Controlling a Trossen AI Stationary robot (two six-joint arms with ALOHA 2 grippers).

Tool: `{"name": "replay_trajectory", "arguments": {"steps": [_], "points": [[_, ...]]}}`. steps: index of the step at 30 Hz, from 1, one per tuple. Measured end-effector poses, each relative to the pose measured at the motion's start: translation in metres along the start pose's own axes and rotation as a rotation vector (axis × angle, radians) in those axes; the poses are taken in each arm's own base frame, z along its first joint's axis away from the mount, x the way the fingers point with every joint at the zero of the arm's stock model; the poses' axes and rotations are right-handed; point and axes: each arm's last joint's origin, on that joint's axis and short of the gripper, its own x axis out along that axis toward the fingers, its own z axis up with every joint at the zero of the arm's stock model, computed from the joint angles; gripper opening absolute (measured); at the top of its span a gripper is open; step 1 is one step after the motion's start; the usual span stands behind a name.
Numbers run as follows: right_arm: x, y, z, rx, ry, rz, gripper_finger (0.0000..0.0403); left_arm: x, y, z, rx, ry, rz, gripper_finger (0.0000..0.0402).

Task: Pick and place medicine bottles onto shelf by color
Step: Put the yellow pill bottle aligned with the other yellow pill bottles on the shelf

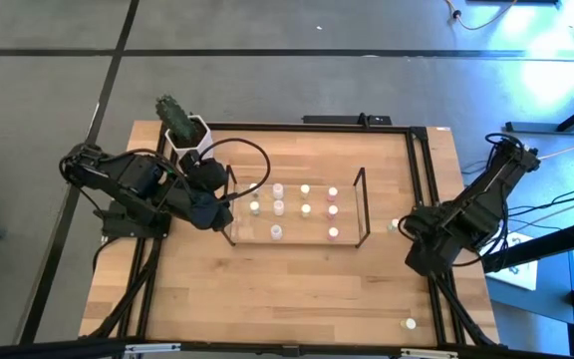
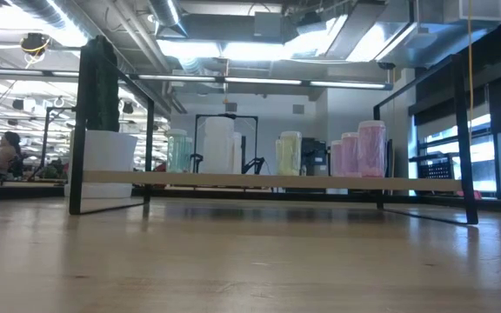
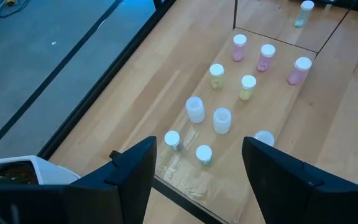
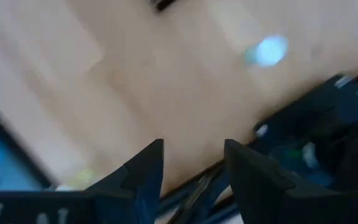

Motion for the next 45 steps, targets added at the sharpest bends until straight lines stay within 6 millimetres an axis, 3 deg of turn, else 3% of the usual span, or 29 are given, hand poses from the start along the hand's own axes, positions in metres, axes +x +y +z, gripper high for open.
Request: {"name": "replay_trajectory", "arguments": {"steps": [11,17,24,33,38,45], "points": [[0.002,0.037,-0.005,-0.060,0.227,0.298,0.0244,0.000,0.000,0.000,0.000,-0.001,0.002,0.0231],[0.019,0.068,-0.019,-0.191,0.285,0.324,0.0242,0.000,0.000,0.000,0.002,0.000,0.004,0.0231],[0.033,0.088,-0.030,-0.241,0.465,0.350,0.0233,0.000,0.000,0.000,0.003,0.000,0.004,0.0231],[0.037,0.106,-0.034,-0.186,0.373,0.430,0.0222,-0.006,-0.010,-0.007,0.153,0.088,-0.153,0.0231],[0.038,0.107,-0.037,-0.218,0.404,0.433,0.0219,-0.012,-0.018,-0.011,0.224,0.126,-0.274,0.0231],[0.036,0.109,-0.046,-0.253,0.322,0.464,0.0219,-0.016,-0.021,-0.015,0.228,0.116,-0.281,0.0231]]}}
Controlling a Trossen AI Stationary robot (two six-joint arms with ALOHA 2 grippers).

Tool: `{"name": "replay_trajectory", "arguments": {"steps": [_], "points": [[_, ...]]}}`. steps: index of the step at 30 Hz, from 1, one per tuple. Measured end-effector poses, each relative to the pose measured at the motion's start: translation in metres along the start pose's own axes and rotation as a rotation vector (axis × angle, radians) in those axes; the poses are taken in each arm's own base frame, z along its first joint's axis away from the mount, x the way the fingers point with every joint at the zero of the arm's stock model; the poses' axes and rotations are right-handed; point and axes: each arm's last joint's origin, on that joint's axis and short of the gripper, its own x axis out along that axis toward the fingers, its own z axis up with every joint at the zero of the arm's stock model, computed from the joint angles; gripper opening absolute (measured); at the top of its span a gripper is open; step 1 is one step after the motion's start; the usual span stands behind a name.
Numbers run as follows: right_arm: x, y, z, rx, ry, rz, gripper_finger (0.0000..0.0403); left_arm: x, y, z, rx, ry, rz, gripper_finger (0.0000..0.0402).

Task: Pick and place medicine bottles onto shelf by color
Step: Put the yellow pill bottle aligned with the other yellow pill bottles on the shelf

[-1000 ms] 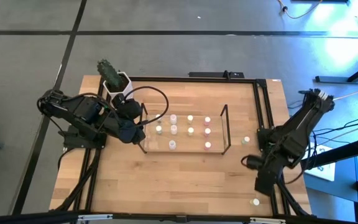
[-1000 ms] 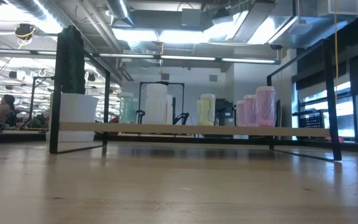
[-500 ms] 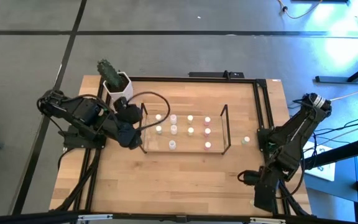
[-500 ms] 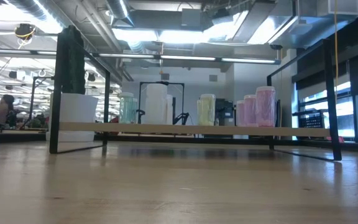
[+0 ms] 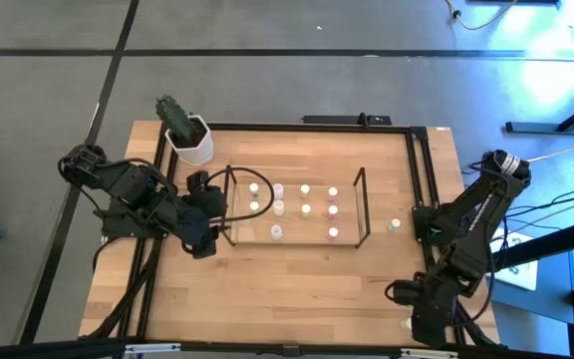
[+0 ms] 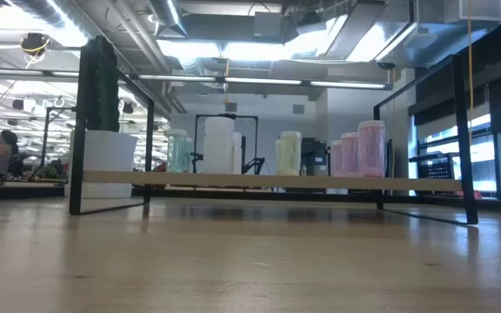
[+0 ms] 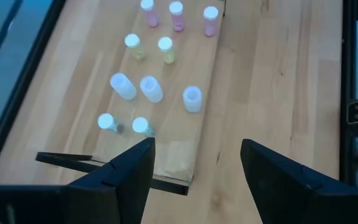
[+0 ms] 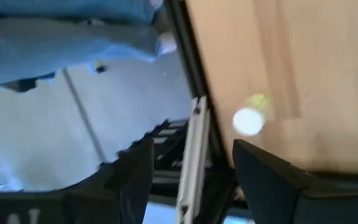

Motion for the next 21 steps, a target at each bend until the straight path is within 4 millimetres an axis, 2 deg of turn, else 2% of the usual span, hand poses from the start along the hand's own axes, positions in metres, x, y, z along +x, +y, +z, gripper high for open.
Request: {"name": "replay_trajectory", "arguments": {"steps": [3,10,21], "points": [[0.002,-0.002,-0.007,-0.049,-0.052,-0.043,0.0219,0.000,0.000,0.000,-0.002,-0.010,0.013,0.0231],[0.007,-0.007,-0.023,-0.136,-0.036,-0.133,0.0219,0.000,0.001,0.002,-0.008,-0.055,0.060,0.0231],[0.039,-0.007,-0.029,-0.201,-0.016,-0.249,0.0219,0.000,0.000,0.002,-0.076,-0.038,0.030,0.0231]]}}
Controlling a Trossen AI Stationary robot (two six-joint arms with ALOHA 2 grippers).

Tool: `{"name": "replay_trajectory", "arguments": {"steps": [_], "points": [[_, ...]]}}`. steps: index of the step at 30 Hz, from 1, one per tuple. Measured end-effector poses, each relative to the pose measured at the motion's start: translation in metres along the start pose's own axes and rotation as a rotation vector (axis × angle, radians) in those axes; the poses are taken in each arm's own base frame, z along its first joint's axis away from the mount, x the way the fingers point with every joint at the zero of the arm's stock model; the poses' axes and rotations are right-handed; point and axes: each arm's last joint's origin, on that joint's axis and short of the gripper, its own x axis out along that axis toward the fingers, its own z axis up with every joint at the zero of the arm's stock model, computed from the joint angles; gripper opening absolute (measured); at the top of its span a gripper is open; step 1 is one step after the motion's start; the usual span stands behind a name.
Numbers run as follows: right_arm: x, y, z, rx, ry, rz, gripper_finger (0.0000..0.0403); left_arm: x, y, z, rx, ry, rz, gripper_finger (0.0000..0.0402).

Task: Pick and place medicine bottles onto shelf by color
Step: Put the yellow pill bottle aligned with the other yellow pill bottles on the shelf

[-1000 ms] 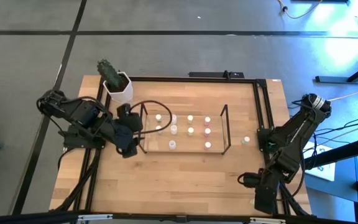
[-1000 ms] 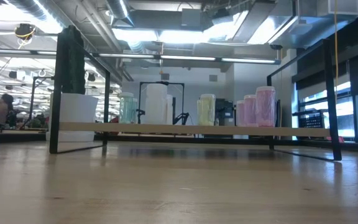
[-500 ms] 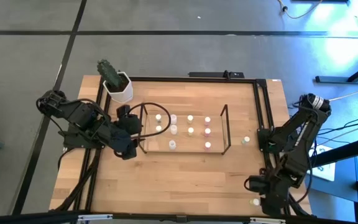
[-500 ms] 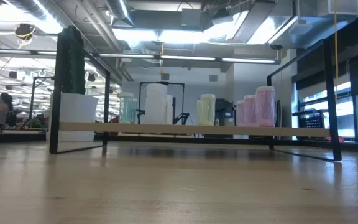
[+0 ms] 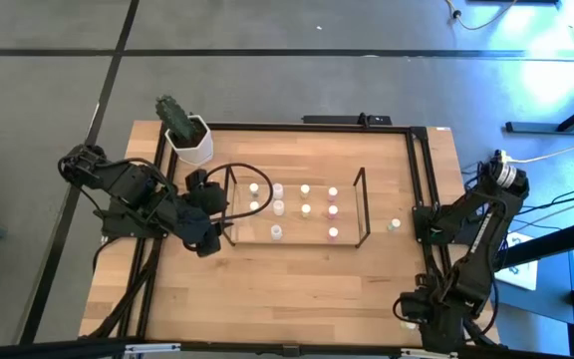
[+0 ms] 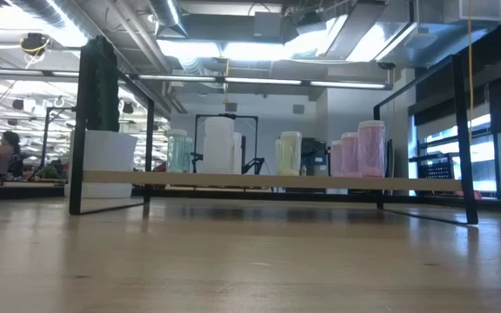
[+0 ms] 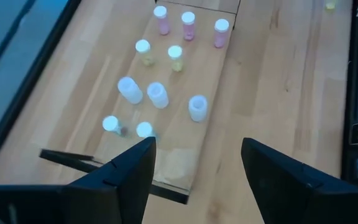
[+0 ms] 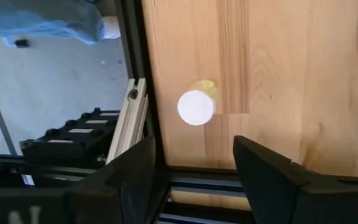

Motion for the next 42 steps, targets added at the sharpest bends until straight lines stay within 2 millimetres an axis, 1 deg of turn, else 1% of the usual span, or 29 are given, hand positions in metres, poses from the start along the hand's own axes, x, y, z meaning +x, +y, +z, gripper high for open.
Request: {"name": "replay_trajectory", "arguments": {"steps": [4,14,22,33,38,42], "points": [[0.006,0.001,0.001,0.002,0.013,-0.016,0.0219,0.000,-0.001,0.000,-0.036,0.010,-0.017,0.0231],[0.014,0.003,-0.002,-0.013,0.014,-0.046,0.0219,-0.003,-0.006,-0.002,-0.026,-0.014,-0.035,0.0231],[0.014,0.003,-0.002,-0.013,0.006,-0.050,0.0219,-0.003,-0.007,-0.002,-0.025,-0.015,-0.036,0.0231],[0.016,0.008,-0.003,-0.036,-0.093,-0.034,0.0219,-0.003,-0.007,-0.002,-0.025,-0.014,-0.035,0.0231],[0.029,0.014,-0.008,-0.063,-0.107,-0.045,0.0219,-0.003,-0.007,-0.002,-0.025,-0.015,-0.035,0.0231],[0.037,0.015,-0.010,-0.072,-0.097,-0.074,0.0219,-0.003,-0.007,-0.002,-0.026,-0.015,-0.035,0.0231]]}}
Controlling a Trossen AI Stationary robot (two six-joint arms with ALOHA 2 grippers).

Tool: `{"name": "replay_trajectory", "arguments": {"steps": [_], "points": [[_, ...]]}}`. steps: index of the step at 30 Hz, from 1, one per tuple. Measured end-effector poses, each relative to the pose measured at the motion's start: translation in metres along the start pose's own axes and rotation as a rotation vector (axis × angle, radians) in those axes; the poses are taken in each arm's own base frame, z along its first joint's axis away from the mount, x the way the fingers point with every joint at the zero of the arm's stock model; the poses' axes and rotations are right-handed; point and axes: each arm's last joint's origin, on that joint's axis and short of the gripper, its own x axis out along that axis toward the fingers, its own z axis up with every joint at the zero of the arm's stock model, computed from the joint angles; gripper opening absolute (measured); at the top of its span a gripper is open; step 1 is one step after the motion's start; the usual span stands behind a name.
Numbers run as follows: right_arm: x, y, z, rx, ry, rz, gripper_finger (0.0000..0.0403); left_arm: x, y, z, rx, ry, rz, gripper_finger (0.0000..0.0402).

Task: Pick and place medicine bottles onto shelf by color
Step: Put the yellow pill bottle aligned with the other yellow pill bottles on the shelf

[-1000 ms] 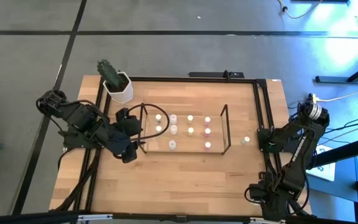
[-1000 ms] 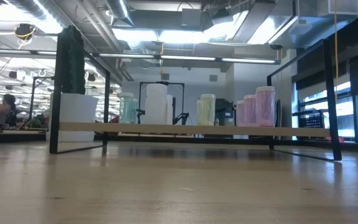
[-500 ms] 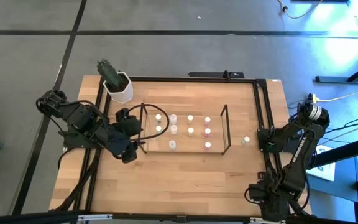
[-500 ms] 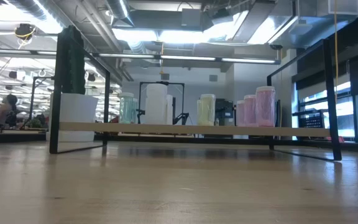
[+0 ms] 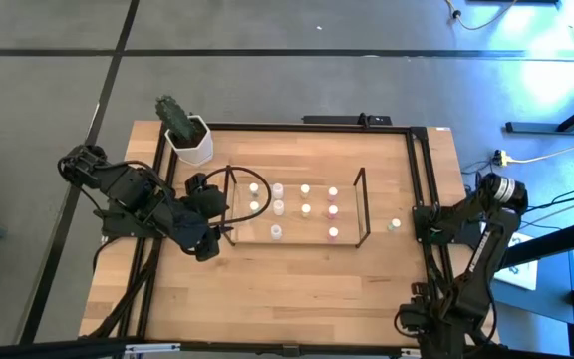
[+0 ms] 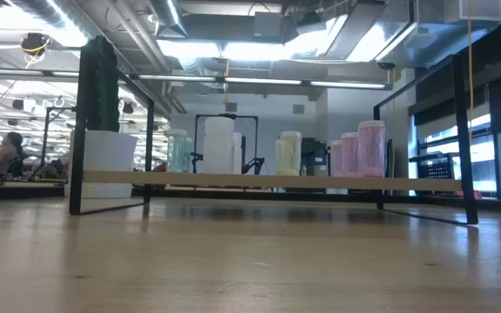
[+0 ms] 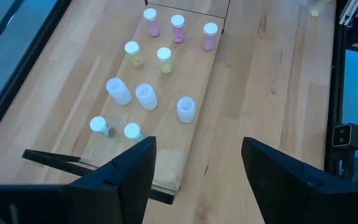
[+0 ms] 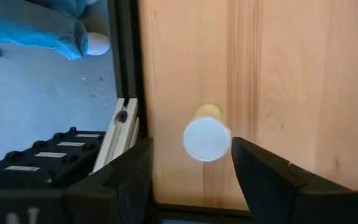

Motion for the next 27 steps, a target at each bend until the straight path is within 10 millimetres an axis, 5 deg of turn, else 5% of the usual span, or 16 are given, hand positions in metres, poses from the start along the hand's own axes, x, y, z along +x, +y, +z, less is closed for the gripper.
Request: {"name": "replay_trajectory", "arguments": {"steps": [27], "points": [[0.034,0.002,-0.001,0.003,0.031,-0.105,0.0196,0.000,-0.001,0.002,-0.013,-0.014,-0.011,0.0231]]}}
